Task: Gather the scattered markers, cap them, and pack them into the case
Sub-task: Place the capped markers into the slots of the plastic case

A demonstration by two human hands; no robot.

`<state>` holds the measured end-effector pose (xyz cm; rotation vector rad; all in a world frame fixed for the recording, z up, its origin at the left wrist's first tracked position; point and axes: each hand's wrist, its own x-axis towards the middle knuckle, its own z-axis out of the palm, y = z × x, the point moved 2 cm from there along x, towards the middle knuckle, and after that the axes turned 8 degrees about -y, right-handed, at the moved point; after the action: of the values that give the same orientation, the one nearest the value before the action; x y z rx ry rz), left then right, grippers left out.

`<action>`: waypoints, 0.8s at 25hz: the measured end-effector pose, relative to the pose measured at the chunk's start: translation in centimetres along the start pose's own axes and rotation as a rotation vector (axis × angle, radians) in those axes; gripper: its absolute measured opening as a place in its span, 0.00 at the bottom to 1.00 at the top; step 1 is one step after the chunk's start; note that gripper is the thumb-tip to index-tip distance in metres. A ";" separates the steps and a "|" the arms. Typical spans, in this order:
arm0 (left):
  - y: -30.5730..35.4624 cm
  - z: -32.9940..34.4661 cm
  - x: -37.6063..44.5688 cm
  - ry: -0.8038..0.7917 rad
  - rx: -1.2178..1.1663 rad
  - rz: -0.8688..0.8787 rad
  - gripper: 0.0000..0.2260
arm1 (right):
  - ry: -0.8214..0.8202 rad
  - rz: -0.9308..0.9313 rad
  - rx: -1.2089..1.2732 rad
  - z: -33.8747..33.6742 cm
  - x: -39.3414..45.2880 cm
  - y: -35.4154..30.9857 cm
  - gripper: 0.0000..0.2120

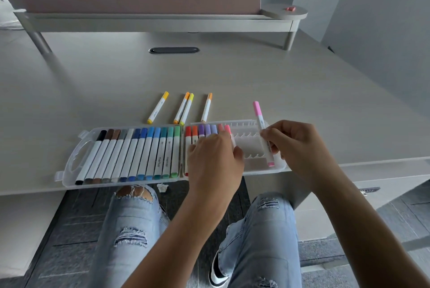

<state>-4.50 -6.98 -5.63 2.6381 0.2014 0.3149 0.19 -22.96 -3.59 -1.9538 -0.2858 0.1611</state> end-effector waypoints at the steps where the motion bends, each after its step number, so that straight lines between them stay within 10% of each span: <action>1: 0.0 0.1 0.0 0.017 0.018 0.000 0.11 | 0.005 0.000 0.008 -0.1 0.0 0.0 0.09; 12: -0.7 0.8 0.5 0.002 0.143 -0.025 0.12 | 0.015 0.028 -0.023 0.6 0.7 -0.5 0.10; 20: -1.8 0.0 -0.5 0.016 0.011 0.018 0.09 | -0.002 0.096 -0.544 3.0 2.4 -0.6 0.11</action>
<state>-5.11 -5.47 -6.58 2.6504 0.1855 0.3414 1.72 -19.39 -4.17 -2.5092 -0.2540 0.1591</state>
